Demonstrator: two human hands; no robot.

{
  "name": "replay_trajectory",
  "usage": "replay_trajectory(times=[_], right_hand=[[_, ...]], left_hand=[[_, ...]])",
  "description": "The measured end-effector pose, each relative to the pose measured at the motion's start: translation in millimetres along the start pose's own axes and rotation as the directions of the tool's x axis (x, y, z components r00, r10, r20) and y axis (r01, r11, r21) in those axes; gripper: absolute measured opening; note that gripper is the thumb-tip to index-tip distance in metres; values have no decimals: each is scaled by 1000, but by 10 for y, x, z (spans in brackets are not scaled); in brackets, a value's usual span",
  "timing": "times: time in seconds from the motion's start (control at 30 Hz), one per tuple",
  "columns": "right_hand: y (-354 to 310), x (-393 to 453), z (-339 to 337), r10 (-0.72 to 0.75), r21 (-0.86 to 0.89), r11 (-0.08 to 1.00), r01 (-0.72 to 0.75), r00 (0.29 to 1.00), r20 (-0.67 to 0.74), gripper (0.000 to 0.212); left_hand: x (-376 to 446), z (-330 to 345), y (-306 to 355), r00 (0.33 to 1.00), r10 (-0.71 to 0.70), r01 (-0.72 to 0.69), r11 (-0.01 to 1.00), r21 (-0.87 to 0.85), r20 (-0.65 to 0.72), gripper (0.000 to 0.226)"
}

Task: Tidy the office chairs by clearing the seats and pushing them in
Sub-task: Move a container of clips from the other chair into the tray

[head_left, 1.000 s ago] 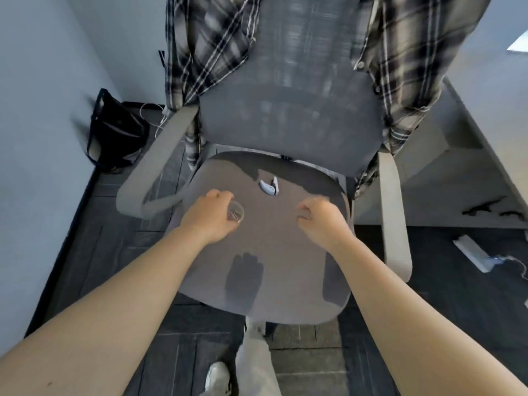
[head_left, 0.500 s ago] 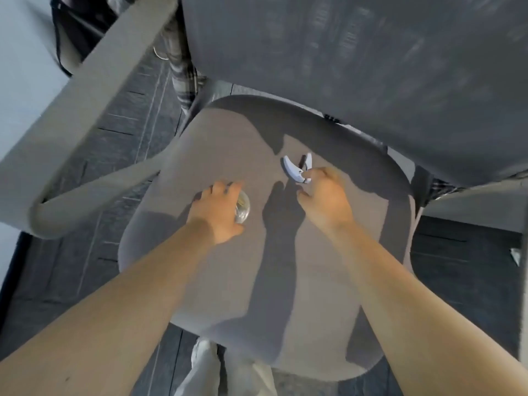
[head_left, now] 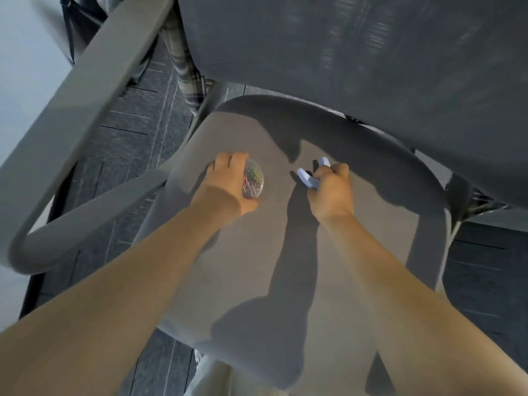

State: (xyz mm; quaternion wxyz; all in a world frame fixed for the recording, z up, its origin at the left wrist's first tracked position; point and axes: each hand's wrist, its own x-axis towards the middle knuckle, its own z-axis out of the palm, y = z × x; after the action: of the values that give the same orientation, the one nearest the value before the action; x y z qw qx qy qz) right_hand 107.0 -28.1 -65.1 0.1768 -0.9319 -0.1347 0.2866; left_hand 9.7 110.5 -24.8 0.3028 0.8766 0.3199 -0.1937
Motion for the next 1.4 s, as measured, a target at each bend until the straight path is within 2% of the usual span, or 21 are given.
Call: replay_trajectory(times=[0.1, 0.2, 0.37, 0.43, 0.53, 0.6, 0.77, 0.97, 1.03, 1.1, 1.27, 1.4], right_hand=[[-22, -128, -192, 11, 30, 999, -10, 1000, -17, 21], [-101, -352, -483, 9, 105, 994, -1, 998, -68, 6], [-159, -929, -1037, 58, 199, 980, -19, 980, -189, 3], [-118, -1215, -1230, 104, 232, 972, -47, 965, -240, 6], [-2, -1696, -1444, 208, 280, 953, -116, 922, -326, 30], [87, -2060, -1572, 283, 323, 934, -155, 871, -402, 43], [376, -3019, -1838, 484, 465, 851, -246, 711, -510, 41], [837, -4268, -2038, 674, 615, 727, -305, 484, -558, 51], [1037, -4656, -2023, 718, 649, 691, -318, 409, -563, 45], [1241, -5054, -1987, 759, 683, 648, -337, 361, -542, 22], [1811, -6099, -1824, 811, 726, 585, -362, 253, -527, 37], [2345, -6900, -1570, 854, 786, 516, -339, 133, -503, 27]], left_hand=[[-116, -120, 111, 999, 19, -19, 1000, 7, 29, 85], [-283, -306, 262, 994, 100, -101, 995, 9, 36, 82], [-606, -675, 626, 968, 247, -249, 968, 42, 33, 84], [-781, -805, 811, 943, 327, -331, 941, 70, 65, 83], [-1101, -939, 1085, 888, 445, -456, 884, 101, 115, 80], [-1361, -985, 1273, 837, 526, -543, 832, 112, 152, 79], [-2039, -939, 1796, 696, 666, -714, 682, 156, 269, 78], [-2948, -559, 2478, 479, 784, -877, 448, 172, 395, 77], [-3271, -367, 2651, 407, 809, -913, 369, 171, 426, 77], [-3616, -155, 2804, 344, 823, -939, 306, 156, 452, 76], [-4593, 509, 3092, 168, 828, -985, 155, 70, 536, 77], [-5404, 1146, 3204, 55, 795, -998, 59, 12, 604, 80]])
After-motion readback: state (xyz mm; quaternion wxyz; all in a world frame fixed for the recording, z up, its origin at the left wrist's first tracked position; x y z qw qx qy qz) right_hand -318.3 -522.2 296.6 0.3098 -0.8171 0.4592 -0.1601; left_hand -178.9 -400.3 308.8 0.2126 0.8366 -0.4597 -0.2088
